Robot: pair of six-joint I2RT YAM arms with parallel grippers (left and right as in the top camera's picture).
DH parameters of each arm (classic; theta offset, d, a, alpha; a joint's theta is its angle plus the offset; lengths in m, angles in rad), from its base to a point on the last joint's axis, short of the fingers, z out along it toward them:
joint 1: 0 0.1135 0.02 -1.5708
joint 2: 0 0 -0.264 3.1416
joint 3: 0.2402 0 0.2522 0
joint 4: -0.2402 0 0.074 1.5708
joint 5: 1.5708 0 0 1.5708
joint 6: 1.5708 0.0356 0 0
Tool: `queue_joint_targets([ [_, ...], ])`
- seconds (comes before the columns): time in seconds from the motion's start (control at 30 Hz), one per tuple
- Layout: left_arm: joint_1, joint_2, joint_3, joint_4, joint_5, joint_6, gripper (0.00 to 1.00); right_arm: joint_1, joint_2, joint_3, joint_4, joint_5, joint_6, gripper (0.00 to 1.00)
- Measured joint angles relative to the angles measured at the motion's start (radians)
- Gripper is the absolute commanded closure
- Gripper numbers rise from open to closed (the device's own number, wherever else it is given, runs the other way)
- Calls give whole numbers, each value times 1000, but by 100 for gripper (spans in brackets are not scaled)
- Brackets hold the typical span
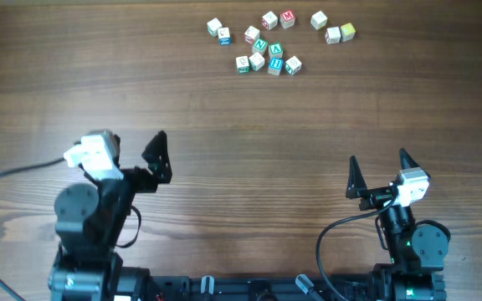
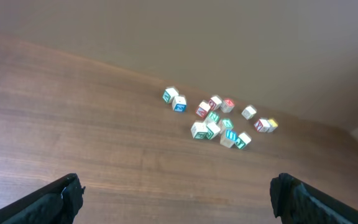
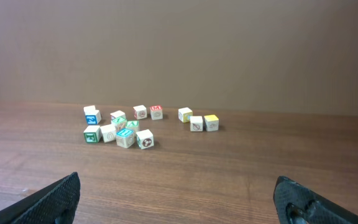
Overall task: Form a tower
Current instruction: 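Raise the left arm and reach toward the block cluster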
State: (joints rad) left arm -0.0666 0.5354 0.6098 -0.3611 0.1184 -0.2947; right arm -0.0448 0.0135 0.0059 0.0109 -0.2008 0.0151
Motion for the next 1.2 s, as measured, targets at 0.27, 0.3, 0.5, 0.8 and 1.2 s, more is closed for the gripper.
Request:
queue_joint_targets([
  [0.27, 0, 271, 239, -222, 3, 19, 0, 0, 0, 0, 0, 0, 0, 0],
  [0.3, 0, 298, 258, -232, 8, 24, 0, 0, 0, 0, 0, 0, 0, 0],
  [0.5, 0, 349, 286, -253, 85, 34, 0, 0, 0, 0, 0, 0, 0, 0],
  [0.8, 0, 350, 287, -256, 162, 39, 0, 0, 0, 0, 0, 0, 0, 0],
  [1.2, 0, 428, 354, -272, 168, 39, 0, 0, 0, 0, 0, 0, 0, 0],
])
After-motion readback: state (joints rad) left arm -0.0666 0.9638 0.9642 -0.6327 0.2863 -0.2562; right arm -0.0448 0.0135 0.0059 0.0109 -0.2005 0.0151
